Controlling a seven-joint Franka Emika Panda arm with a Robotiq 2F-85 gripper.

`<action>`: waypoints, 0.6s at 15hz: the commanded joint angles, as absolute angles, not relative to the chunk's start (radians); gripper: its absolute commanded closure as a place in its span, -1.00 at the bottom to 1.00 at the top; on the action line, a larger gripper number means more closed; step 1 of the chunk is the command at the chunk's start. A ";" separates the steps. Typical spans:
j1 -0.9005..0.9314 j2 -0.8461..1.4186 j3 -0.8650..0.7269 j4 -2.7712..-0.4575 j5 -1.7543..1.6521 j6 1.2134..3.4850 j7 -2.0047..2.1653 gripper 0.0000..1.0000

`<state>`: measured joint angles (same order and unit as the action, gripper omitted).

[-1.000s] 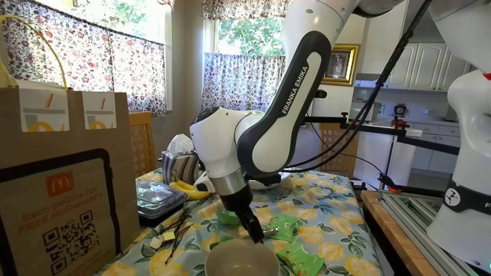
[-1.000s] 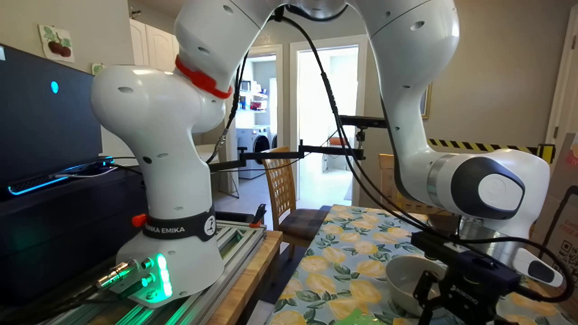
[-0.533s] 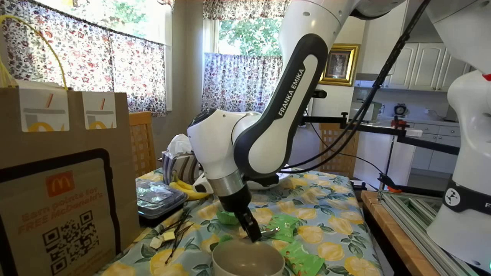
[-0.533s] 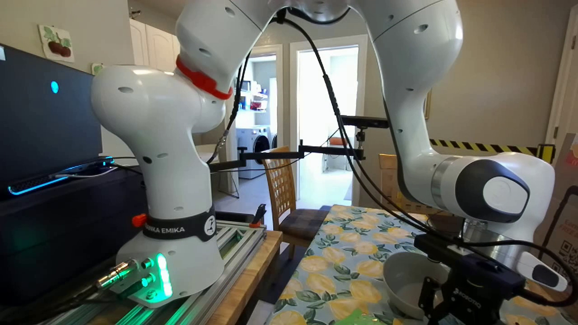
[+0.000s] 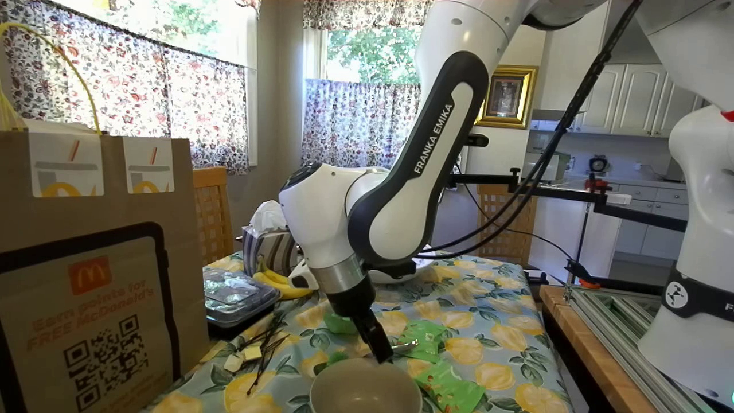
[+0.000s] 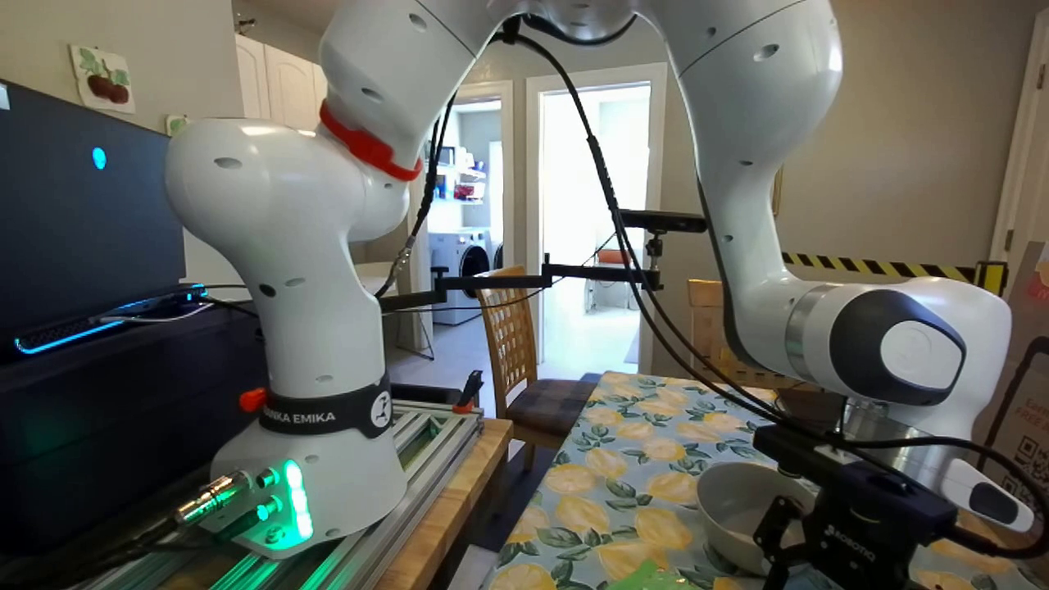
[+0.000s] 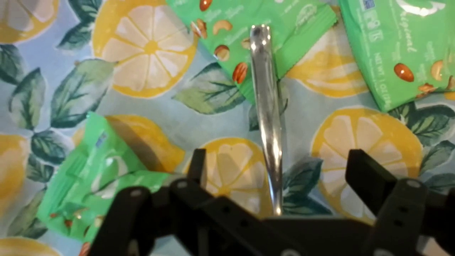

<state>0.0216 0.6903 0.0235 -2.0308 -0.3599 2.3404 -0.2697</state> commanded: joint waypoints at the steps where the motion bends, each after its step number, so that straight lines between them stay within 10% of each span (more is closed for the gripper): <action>1: 0.013 0.718 0.019 -2.010 -0.334 2.333 -0.268 -1.00; 9: 0.004 0.715 0.014 -2.019 -0.307 2.341 -0.267 -1.00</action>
